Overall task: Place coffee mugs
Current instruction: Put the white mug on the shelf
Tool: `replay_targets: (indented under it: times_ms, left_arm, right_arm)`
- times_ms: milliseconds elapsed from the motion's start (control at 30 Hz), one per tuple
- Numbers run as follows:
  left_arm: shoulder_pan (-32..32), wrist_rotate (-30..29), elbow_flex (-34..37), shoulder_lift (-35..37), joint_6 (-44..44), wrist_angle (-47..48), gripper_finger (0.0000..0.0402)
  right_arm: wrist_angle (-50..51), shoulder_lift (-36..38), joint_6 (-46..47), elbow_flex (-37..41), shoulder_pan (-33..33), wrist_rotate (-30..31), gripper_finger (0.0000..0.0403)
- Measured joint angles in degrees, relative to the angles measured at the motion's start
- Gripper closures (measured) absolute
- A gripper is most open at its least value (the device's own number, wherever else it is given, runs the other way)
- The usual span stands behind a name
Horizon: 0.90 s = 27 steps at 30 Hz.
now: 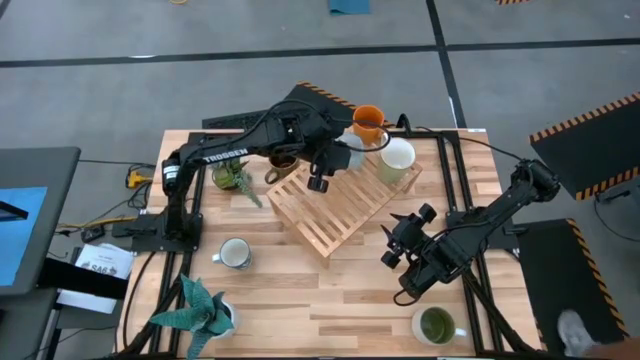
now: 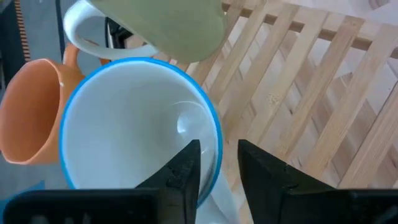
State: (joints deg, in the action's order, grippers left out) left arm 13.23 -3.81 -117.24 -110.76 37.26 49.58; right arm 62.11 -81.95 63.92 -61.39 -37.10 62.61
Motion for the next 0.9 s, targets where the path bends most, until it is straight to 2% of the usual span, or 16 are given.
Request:
replay_targets:
  times_ms: [233,467,667,733,800,900]
  left_arm:
    - [0.0,-1.51,-2.07,0.04,-0.07,-0.26,0.0271]
    - [-0.02,-3.75,-4.66,0.07,-0.18,0.13,0.0264]
    - [-0.85,-12.35,-8.66,0.1,-0.67,1.34,0.0264]
    - [-0.88,-13.9,-9.68,0.33,-3.44,2.38,0.0264]
    - [-0.59,-12.29,-9.72,0.97,-8.14,5.09,0.0264]
    - [1.32,-3.06,-9.54,2.03,-13.89,10.26,0.0264]
  right_arm:
    - [0.0,0.0,0.0,0.0,0.0,0.0,0.0198]
    - [0.0,0.0,-0.04,0.0,0.01,0.0,0.0198]
    - [0.02,0.0,0.02,0.0,0.0,0.0,0.0198]
    - [-0.01,0.0,0.07,0.0,0.01,0.0,0.0198]
    - [0.0,0.0,0.09,0.0,0.02,0.0,0.0198]
    - [-0.07,0.0,0.09,0.0,0.0,0.0,0.0198]
